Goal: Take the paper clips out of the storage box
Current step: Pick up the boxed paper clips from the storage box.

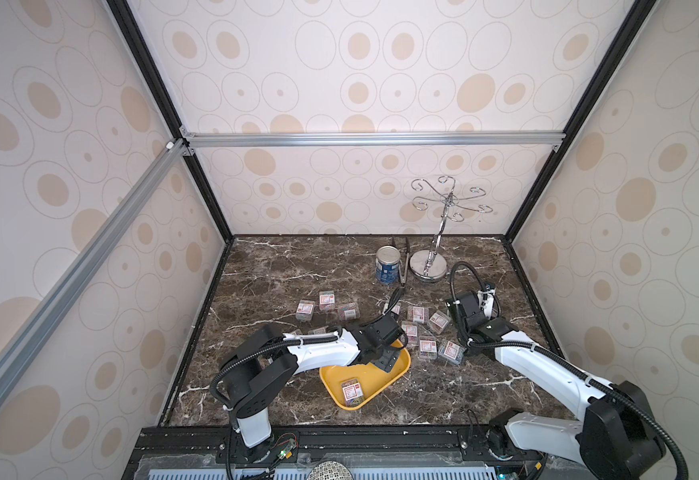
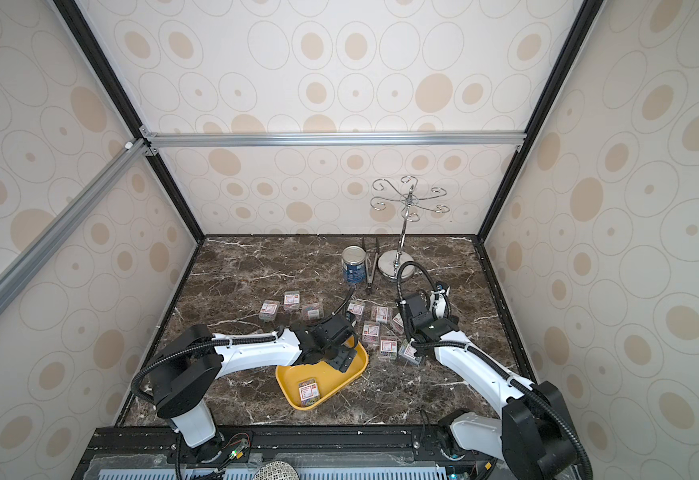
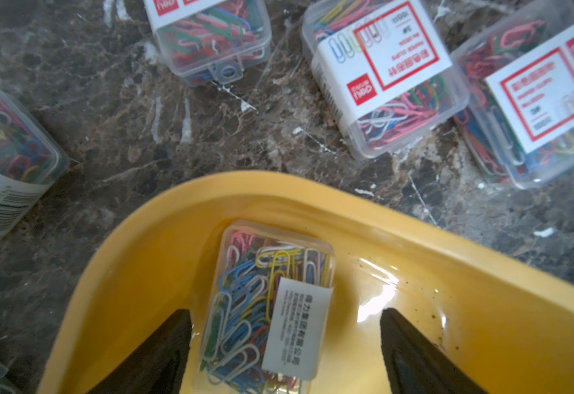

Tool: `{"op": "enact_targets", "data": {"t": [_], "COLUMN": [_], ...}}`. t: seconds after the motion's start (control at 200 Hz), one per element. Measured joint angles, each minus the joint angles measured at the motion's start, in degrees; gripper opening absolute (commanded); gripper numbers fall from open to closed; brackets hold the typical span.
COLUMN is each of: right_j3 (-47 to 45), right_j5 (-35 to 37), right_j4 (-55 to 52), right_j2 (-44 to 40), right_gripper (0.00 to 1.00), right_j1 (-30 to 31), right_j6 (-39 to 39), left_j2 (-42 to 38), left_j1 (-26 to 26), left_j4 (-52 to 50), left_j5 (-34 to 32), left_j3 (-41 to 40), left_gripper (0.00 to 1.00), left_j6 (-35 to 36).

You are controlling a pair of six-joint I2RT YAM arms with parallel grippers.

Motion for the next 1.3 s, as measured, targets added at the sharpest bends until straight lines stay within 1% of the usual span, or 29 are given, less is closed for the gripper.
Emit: {"op": "enact_targets", "data": {"t": [0.06,0.13,0.33,0.4,0.685,0.89,1.106,1.216,1.301], "right_j3": [0.0,-0.1,-1.0,-1.0,-1.0,-1.0,-1.2,-1.2,-1.2], "right_j5": [-0.1,-0.1,-0.2,-0.3,-0.3,-0.3,-0.3,-0.3,-0.3], "right_j4": [0.0,0.1,0.3,0.3,0.3,0.4,0.6,0.6,0.6], "right_j2": [0.0,-0.2,-1.6,-1.5,-1.6,-1.6,-1.7,-1.7,-1.7], "right_gripper": [0.81,0.81,0.82,0.81,0.81,0.81,0.81,0.81,0.81], "right_j1": [0.0,0.0,0.0,0.0,0.0,0.0,0.0,0.0,0.0], "right_j6": [0.0,0.0,0.0,0.0,0.0,0.0,0.0,0.0,0.0], "left_j2": [0.7,1.3,1.7,1.7,3.0,4.3,4.3,3.7,1.8], "left_j1": [0.0,0.0,-0.1,-0.1,-0.1,0.0,0.0,0.0,0.0], "left_j4": [0.1,0.3,0.2,0.1,0.0,0.2,0.1,-0.1,-0.1], "left_j5": [0.0,0.1,0.0,-0.1,0.0,-0.1,-0.4,-1.0,-1.1], "left_j3": [0.4,0.5,0.5,0.5,0.7,2.3,2.4,2.4,2.4], "left_gripper": [0.86,0.83,0.73,0.71,0.70,0.65,0.56,0.52,0.52], "left_j6": [-0.2,-0.4,-0.4,-0.4,0.1,0.5,0.8,0.8,0.8]}}
